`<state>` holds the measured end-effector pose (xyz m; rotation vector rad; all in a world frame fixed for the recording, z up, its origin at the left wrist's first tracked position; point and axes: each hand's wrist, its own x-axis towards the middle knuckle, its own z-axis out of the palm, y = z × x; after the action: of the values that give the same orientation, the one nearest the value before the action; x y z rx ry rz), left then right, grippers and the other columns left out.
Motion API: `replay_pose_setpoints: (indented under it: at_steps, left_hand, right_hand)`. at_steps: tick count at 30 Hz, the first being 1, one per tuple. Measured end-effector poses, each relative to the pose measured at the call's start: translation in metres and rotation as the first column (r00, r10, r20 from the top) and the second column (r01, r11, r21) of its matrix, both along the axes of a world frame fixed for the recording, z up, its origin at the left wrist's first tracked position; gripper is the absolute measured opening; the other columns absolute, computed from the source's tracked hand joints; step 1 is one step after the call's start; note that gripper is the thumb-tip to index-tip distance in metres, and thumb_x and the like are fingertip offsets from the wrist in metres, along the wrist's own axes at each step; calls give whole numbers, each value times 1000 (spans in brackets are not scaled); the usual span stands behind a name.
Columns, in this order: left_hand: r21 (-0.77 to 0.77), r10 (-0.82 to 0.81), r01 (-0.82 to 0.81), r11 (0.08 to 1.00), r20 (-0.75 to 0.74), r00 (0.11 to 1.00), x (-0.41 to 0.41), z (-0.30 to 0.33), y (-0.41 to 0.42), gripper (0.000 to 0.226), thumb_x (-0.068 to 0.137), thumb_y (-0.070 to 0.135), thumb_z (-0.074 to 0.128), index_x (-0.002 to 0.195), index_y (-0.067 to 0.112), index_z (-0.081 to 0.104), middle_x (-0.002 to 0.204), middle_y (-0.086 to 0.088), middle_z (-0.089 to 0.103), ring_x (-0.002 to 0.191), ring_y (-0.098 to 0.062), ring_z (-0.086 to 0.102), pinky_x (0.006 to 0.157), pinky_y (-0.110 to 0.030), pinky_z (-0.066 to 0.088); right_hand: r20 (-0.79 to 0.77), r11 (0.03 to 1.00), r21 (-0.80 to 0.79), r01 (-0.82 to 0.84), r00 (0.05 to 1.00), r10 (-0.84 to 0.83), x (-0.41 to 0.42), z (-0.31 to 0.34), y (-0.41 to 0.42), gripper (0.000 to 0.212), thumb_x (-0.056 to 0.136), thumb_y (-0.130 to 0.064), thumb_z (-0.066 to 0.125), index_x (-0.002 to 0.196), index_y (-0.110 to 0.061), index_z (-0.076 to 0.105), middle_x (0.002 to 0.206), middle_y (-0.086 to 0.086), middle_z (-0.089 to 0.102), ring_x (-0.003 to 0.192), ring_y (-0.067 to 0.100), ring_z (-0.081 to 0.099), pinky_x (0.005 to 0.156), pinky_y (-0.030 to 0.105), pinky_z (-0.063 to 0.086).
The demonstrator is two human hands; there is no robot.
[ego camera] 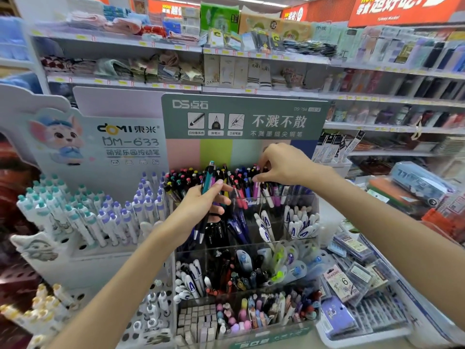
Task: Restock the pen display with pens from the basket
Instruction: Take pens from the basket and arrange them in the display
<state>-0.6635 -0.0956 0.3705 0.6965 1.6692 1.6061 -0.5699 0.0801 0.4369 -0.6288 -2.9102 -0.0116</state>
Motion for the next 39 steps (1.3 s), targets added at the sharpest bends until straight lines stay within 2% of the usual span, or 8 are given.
replay_pose_setpoints:
  at_steps: [15, 18, 22, 26, 29, 33, 36, 39]
  left_hand:
    - [-15, -63, 64, 998, 26, 998, 1, 3, -2, 25, 102, 29, 42, 102, 12, 61, 60, 6, 45, 40, -2, 36, 38, -14, 33]
    - [-15, -85, 87, 996, 122, 989, 4, 5, 0, 19, 101, 23, 42, 89, 12, 50, 53, 8, 35, 36, -1, 26, 32, -13, 18]
    - [59, -135, 124, 991, 240, 961, 10, 9, -2, 30, 94, 16, 34, 64, 15, 31, 55, 4, 29, 33, -2, 21, 31, -15, 11]
    - [73, -225, 213, 974, 254, 941, 22, 4, -1, 27, 93, 16, 30, 66, 14, 33, 58, 2, 29, 36, -4, 22, 32, -14, 12]
    - [96, -232, 214, 972, 275, 933, 27, -4, -1, 19, 98, 14, 33, 80, 14, 38, 58, 4, 37, 40, -4, 27, 35, -14, 15]
    - [23, -179, 178, 984, 40, 983, 26, -4, 2, 23, 103, 19, 35, 104, 7, 56, 70, 5, 59, 53, -3, 49, 40, -15, 37]
    - [-45, -7, -8, 999, -331, 944, 13, 3, -3, 28, 103, 23, 36, 113, 16, 62, 106, 5, 65, 92, -6, 58, 82, -20, 49]
    - [142, 251, -222, 965, -242, 937, -11, 17, -11, 23, 101, 25, 42, 108, 12, 60, 81, 5, 59, 62, -3, 48, 55, -14, 45]
  right_hand:
    - [-108, 991, 116, -61, 991, 74, 2, -28, -8, 34, 76, -46, 73, 97, -19, 75, 99, 2, 69, 101, 25, 53, 70, 31, 37]
    - [-134, 996, -51, -71, 989, 64, 9, -23, -4, 37, 77, -45, 74, 103, -19, 73, 102, -1, 68, 99, 20, 57, 77, 32, 46]
    - [-427, 916, -392, -85, 899, -100, 18, -11, -18, 28, 85, -43, 66, 100, -20, 70, 84, -3, 65, 73, 5, 57, 68, 23, 44]
    - [-186, 693, -718, -64, 977, -102, 26, -14, -51, 29, 93, -47, 52, 76, -30, 68, 63, -8, 53, 50, 0, 44, 58, 15, 38]
    - [-212, 567, -813, -134, 975, -73, 33, -26, -55, 35, 93, -40, 55, 62, -32, 70, 55, -4, 43, 50, 7, 36, 52, 15, 33]
    - [-369, 623, -749, -224, 923, -112, 33, -41, -55, 14, 92, -27, 60, 89, -17, 69, 56, -16, 54, 46, -3, 43, 50, 9, 34]
    - [-505, 552, -784, -285, 809, -299, 31, -41, -52, 7, 96, -21, 55, 91, -18, 59, 68, -10, 59, 46, -2, 48, 46, 12, 38]
    - [-579, 571, -767, -291, 698, -422, 33, -34, -42, 8, 98, -15, 49, 92, -17, 53, 81, 1, 58, 52, 2, 52, 45, 15, 41]
